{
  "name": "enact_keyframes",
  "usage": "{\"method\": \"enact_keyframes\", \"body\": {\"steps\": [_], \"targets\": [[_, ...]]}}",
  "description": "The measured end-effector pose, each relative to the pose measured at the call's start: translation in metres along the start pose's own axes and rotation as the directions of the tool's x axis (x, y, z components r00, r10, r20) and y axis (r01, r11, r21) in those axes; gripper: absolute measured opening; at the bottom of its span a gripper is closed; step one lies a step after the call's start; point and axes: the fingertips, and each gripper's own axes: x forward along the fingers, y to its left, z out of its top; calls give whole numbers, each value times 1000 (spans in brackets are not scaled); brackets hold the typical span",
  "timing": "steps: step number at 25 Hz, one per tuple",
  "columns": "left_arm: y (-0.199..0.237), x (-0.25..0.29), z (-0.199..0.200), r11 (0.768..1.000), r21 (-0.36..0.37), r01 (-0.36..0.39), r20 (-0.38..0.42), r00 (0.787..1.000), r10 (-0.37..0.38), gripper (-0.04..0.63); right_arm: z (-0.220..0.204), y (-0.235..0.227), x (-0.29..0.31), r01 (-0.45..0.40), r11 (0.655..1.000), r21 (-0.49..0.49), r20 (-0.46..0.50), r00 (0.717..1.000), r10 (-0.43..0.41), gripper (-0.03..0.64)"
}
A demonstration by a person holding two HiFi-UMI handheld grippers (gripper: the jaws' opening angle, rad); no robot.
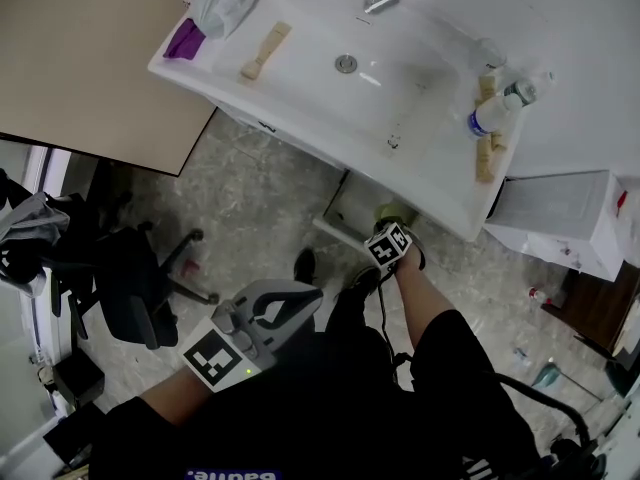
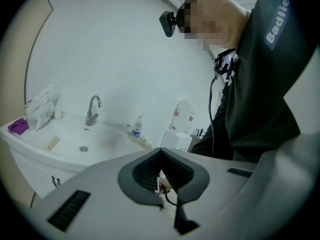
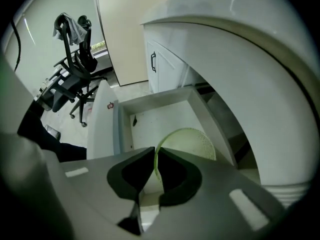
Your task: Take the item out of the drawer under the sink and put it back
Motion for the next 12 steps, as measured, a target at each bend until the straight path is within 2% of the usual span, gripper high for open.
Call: {"method": "enact_keyframes", "body": {"steps": [7,12], "targets": [[13,-4,-16,998,-53,-42,-35,999,40,6,-10,-7,22,3,1000,-13,-41,999,-3,23],[14,-3,-18,998,-52,-43,-33,999,41,6,-11,-1,26,9,999,-47,-64,998,-12,23]]}}
